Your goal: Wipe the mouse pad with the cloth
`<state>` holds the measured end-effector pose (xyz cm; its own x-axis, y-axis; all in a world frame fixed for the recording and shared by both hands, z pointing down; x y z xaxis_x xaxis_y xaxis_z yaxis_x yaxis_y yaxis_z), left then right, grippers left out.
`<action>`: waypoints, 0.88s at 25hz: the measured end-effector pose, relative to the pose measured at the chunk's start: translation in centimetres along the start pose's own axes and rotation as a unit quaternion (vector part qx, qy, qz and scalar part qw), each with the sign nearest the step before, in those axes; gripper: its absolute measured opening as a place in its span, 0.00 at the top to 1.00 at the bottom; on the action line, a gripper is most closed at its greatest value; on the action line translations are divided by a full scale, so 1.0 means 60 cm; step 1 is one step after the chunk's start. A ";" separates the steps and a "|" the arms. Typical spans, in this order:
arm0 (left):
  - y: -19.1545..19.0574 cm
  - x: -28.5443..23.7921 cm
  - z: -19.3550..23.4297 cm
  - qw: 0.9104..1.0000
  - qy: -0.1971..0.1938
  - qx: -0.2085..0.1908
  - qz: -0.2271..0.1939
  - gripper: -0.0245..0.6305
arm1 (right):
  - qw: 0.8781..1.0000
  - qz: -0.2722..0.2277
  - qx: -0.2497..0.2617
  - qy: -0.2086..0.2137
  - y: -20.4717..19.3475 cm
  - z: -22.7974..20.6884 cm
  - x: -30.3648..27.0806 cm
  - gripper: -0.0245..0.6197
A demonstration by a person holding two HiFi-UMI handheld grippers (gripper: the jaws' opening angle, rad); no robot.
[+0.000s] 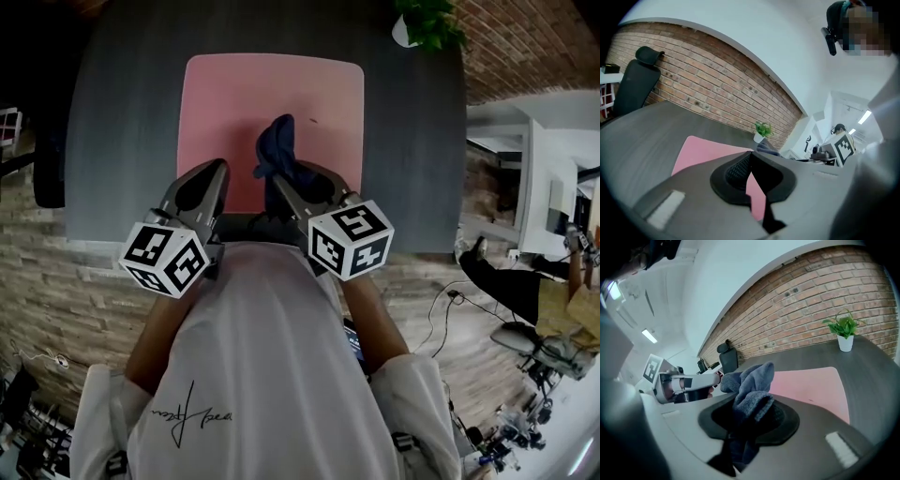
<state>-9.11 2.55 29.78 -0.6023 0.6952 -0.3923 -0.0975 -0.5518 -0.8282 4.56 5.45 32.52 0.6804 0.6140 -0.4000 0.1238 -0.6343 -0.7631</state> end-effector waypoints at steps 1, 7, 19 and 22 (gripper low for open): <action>0.003 0.002 -0.002 1.000 0.000 -0.002 -0.002 0.95 | 1.000 -0.001 0.005 0.000 0.002 0.005 0.002 0.79; 0.016 0.004 -0.011 1.000 -0.001 -0.006 -0.016 0.95 | 0.999 -0.015 0.038 -0.017 0.021 0.017 0.012 0.79; 0.046 0.043 -0.013 0.998 0.019 -0.033 -0.042 0.96 | 0.997 -0.042 0.064 -0.021 0.056 0.053 0.033 0.80; 0.055 0.052 -0.014 0.998 0.019 -0.032 -0.051 0.96 | 0.996 -0.053 0.069 -0.023 0.065 0.061 0.037 0.80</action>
<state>-10.67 3.29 25.51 -0.5611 0.7643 -0.3177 -0.1059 -0.4470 -0.8882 3.89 6.06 26.77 0.6342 0.6970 -0.3345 0.0904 -0.4966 -0.8633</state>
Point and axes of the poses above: the fingertips, and each gripper's own axes: x backward along the fingers, z to its left, y out of its top, the point moved 4 cm from there along x, backward along the fingers, and after that the axes turned 9 degrees about y, right-handed, at the moved point
